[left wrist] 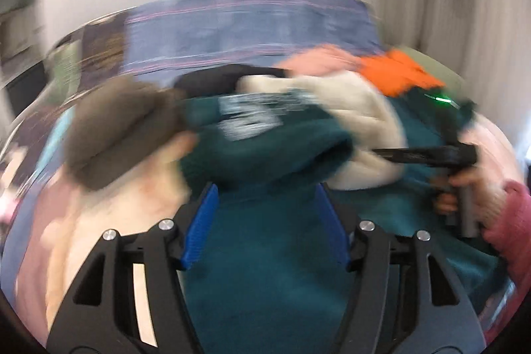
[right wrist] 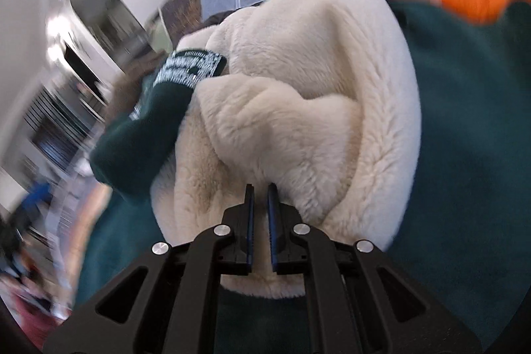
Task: Fold large clothes
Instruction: 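Fold the printed green sleeve across the sweatshirt body with both tools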
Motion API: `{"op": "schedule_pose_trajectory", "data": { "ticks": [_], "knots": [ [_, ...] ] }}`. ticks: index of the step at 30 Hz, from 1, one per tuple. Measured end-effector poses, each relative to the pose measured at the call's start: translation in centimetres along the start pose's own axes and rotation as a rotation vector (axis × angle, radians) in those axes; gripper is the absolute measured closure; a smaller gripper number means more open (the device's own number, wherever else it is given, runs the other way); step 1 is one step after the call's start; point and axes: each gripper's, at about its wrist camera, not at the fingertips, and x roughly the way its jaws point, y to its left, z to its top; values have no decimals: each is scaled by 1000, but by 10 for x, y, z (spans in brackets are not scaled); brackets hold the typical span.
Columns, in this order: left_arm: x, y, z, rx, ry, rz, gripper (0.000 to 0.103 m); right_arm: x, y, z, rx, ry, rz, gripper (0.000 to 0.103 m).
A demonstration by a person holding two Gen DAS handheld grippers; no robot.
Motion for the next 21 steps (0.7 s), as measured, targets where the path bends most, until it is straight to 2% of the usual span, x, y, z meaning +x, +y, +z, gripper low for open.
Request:
{"op": "schedule_pose_trajectory", "data": {
  "ticks": [2, 3, 4, 5, 6, 9, 11, 13, 14, 16, 18, 19, 21],
  "knots": [
    [-3, 29, -8, -93, 0, 32, 41, -24, 38, 6, -156, -81, -103, 83],
    [-2, 37, -13, -117, 2, 43, 41, -42, 73, 8, -290, -153, -130, 67],
    [-1, 46, -18, -139, 9, 61, 42, -50, 89, 8, -347, -184, -142, 55],
    [3, 55, -24, -164, 23, 83, 42, -58, 115, 7, -439, -229, -161, 34],
    [6, 57, -26, -174, 30, 83, 42, -63, 151, 2, -564, -258, -161, 30],
    [16, 60, -34, -202, 39, 57, 42, -43, 211, -6, -757, -195, -143, 30],
    [25, 61, -41, -205, 33, 86, 42, -11, 246, -11, -874, -123, -155, 30],
    [36, 65, -50, -195, 15, 134, 42, 13, 259, -16, -921, -82, -173, 30],
    [44, 69, -59, -211, 35, 136, 42, 30, 269, -15, -933, -57, -185, 30],
    [58, 83, -71, -289, 99, 93, 43, 50, 276, -13, -954, -38, -224, 30],
    [59, 94, -74, -343, 95, 42, 43, 79, 281, -5, -956, -26, -307, 32],
    [60, 94, -74, -345, 97, 39, 42, 90, 280, 2, -932, -15, -340, 38],
    [65, 91, -73, -325, 115, 48, 42, 99, 270, 16, -852, 19, -368, 86]
  ]
}}
